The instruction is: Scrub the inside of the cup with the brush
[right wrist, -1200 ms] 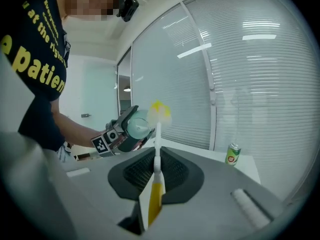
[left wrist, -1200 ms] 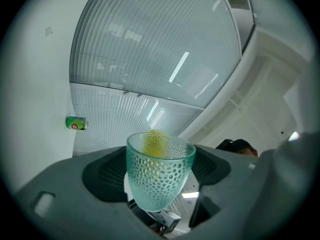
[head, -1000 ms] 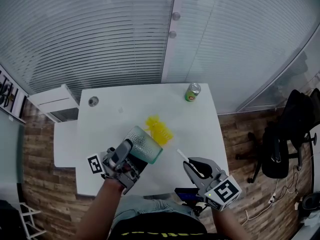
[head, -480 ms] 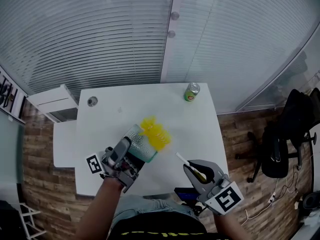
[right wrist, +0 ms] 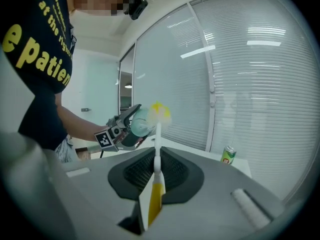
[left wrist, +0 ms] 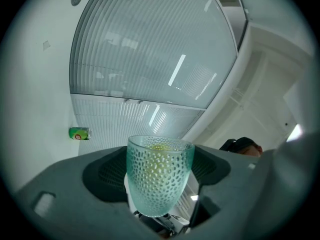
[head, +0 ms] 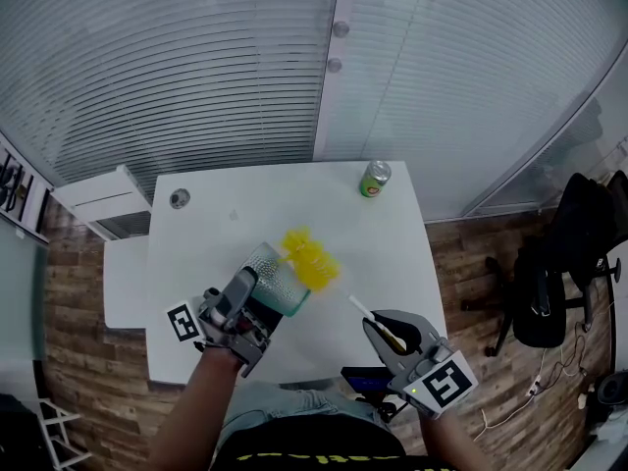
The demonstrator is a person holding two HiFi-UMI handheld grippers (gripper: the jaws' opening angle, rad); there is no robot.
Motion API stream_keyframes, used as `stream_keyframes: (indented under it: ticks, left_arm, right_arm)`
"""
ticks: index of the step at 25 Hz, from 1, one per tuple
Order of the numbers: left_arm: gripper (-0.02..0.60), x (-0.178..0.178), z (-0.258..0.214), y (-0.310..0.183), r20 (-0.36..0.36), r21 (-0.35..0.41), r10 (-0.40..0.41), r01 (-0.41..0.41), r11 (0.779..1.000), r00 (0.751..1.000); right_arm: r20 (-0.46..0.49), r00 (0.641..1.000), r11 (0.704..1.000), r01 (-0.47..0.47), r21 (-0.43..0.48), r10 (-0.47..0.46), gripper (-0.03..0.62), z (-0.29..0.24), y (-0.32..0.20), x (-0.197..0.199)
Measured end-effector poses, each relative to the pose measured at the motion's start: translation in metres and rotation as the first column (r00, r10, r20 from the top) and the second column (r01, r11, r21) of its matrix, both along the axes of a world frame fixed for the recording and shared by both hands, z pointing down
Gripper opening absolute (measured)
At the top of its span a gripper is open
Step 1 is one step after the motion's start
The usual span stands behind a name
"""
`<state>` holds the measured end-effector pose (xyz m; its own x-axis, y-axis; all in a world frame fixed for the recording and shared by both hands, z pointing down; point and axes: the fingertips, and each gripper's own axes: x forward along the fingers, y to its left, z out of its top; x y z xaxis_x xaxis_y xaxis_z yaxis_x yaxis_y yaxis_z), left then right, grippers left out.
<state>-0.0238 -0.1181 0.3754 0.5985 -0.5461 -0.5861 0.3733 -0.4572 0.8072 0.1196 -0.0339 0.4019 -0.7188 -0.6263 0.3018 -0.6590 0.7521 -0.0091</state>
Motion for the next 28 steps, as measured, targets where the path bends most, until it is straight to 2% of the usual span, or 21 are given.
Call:
stream_keyframes:
  ticks: [4, 6, 7, 8, 9, 11, 13, 14, 16, 18, 23, 24, 26, 28]
  left_arm:
    - [0.391, 0.0, 0.004, 0.001, 0.087, 0.025, -0.038, 0.036, 0.999, 0.995]
    - [0.391, 0.001, 0.009, 0.001, 0.186, 0.057, -0.068, 0.058, 0.997, 0.98]
    - [0.392, 0.002, 0.013, 0.002, 0.269, 0.09, -0.088, 0.066, 0.994, 0.959]
    - [0.391, 0.005, 0.017, 0.003, 0.368, 0.133, -0.11, 0.065, 0.989, 0.923]
    - [0.391, 0.008, 0.023, 0.005, 0.47, 0.175, -0.13, 0.052, 0.983, 0.873]
    - [0.391, 0.015, 0.033, 0.011, 0.635, 0.248, -0.168, 0.007, 0.969, 0.754]
    - [0.392, 0.021, 0.038, 0.014, 0.728, 0.303, -0.211, -0.031, 0.952, 0.652]
    - [0.391, 0.023, 0.039, 0.014, 0.753, 0.324, -0.232, -0.041, 0.945, 0.616]
    - [0.392, 0.024, 0.04, 0.013, 0.782, 0.355, -0.269, -0.048, 0.933, 0.562]
    - [0.391, 0.024, 0.042, 0.014, 0.805, 0.385, -0.305, -0.058, 0.921, 0.509]
    - [0.391, 0.029, 0.051, 0.021, 0.852, 0.464, -0.399, -0.136, 0.875, 0.339]
    - [0.393, 0.03, 0.052, 0.023, 0.853, 0.48, -0.419, -0.154, 0.864, 0.312]
    - [0.392, 0.033, 0.052, 0.026, 0.846, 0.509, -0.452, -0.179, 0.842, 0.284]
    - [0.393, 0.035, 0.051, 0.029, 0.836, 0.53, -0.473, -0.188, 0.827, 0.279]
  right_arm:
    - [0.016, 0.999, 0.998, -0.052, -0.034, 0.052, 0.035, 0.007, -0.007, 0.012]
    - [0.041, 0.995, 0.994, -0.088, -0.06, 0.09, 0.035, 0.01, -0.011, 0.02]
    - [0.048, 0.993, 0.992, -0.102, -0.073, 0.106, 0.037, 0.014, -0.012, 0.025]
    - [0.051, 0.991, 0.99, -0.116, -0.082, 0.121, 0.035, 0.017, -0.014, 0.03]
    - [0.05, 0.989, 0.987, -0.132, -0.09, 0.137, 0.037, 0.02, -0.016, 0.034]
    - [0.047, 0.985, 0.982, -0.159, -0.099, 0.165, 0.035, 0.023, -0.02, 0.04]
    - [0.058, 0.982, 0.979, -0.173, -0.107, 0.18, 0.035, 0.023, -0.024, 0.043]
    - [0.073, 0.98, 0.978, -0.176, -0.111, 0.185, 0.035, 0.022, -0.026, 0.043]
    - [0.087, 0.977, 0.977, -0.183, -0.113, 0.193, 0.037, 0.022, -0.03, 0.044]
    - [0.058, 0.978, 0.974, -0.195, -0.115, 0.203, 0.035, 0.028, -0.031, 0.048]
    - [0.058, 0.975, 0.971, -0.205, -0.127, 0.214, 0.035, 0.035, -0.034, 0.05]
    - [0.058, 0.975, 0.97, -0.208, -0.127, 0.216, 0.035, 0.036, -0.035, 0.05]
    - [0.053, 0.974, 0.969, -0.211, -0.124, 0.219, 0.035, 0.037, -0.036, 0.05]
    - [0.046, 0.975, 0.97, -0.211, -0.122, 0.217, 0.035, 0.037, -0.036, 0.05]
